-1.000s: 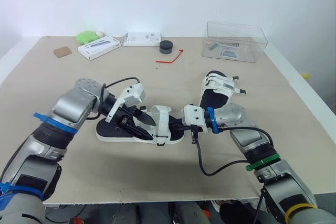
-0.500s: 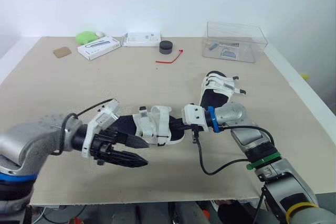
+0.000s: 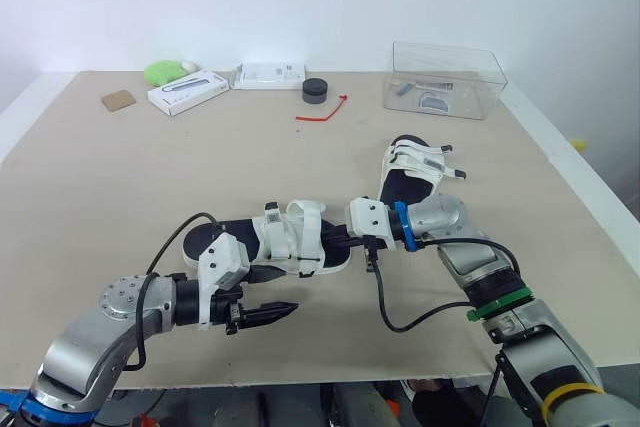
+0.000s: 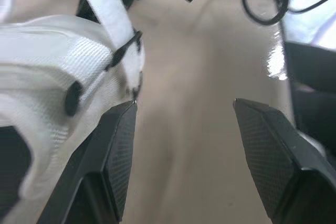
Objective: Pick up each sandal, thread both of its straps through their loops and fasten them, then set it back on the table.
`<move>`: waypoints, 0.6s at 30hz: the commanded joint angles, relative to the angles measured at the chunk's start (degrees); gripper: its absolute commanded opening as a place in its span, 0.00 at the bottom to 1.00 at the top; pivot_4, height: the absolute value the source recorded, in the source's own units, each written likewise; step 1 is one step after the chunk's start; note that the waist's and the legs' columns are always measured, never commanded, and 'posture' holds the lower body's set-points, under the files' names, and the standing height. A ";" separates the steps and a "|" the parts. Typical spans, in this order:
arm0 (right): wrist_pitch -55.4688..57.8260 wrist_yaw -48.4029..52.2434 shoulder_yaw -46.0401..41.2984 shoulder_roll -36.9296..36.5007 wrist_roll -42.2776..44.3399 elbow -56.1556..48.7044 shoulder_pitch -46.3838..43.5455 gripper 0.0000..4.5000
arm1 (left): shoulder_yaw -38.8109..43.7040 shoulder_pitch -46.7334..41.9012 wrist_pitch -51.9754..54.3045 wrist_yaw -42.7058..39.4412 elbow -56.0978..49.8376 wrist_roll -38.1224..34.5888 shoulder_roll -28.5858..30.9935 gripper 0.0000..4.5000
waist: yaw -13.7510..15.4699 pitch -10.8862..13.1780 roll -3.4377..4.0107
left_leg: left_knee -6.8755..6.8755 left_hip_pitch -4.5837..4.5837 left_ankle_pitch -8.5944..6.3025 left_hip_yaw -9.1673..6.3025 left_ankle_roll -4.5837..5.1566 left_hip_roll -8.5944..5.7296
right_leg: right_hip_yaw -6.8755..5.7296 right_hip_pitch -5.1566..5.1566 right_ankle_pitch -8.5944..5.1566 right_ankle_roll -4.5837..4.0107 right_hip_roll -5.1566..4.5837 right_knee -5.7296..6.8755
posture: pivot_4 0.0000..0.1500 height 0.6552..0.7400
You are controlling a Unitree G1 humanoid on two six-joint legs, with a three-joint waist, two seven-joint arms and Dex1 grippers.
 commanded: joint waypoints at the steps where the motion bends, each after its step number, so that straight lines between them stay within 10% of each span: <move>1: 0.26 0.77 1.22 -0.18 -1.89 1.60 0.06 0.00 | -1.56 -1.18 -3.12 0.94 1.87 1.80 -0.94 0.67 | -0.01 0.00 0.00 | 0.00 0.01 0.00 0.02 0.00 0.00 | 0.01 0.00 0.00 0.01 0.02 0.00 | 1.00 1.00; 18: 0.20 0.99 0.96 -0.43 -2.09 1.55 -0.13 0.00 | -8.11 -10.80 -1.84 0.71 10.81 1.90 -6.65 0.67 | -0.02 0.00 0.00 | 0.00 -0.03 0.00 0.04 0.01 -0.01 | 0.03 -0.01 0.19 0.31 0.09 -0.01 | 1.00 1.00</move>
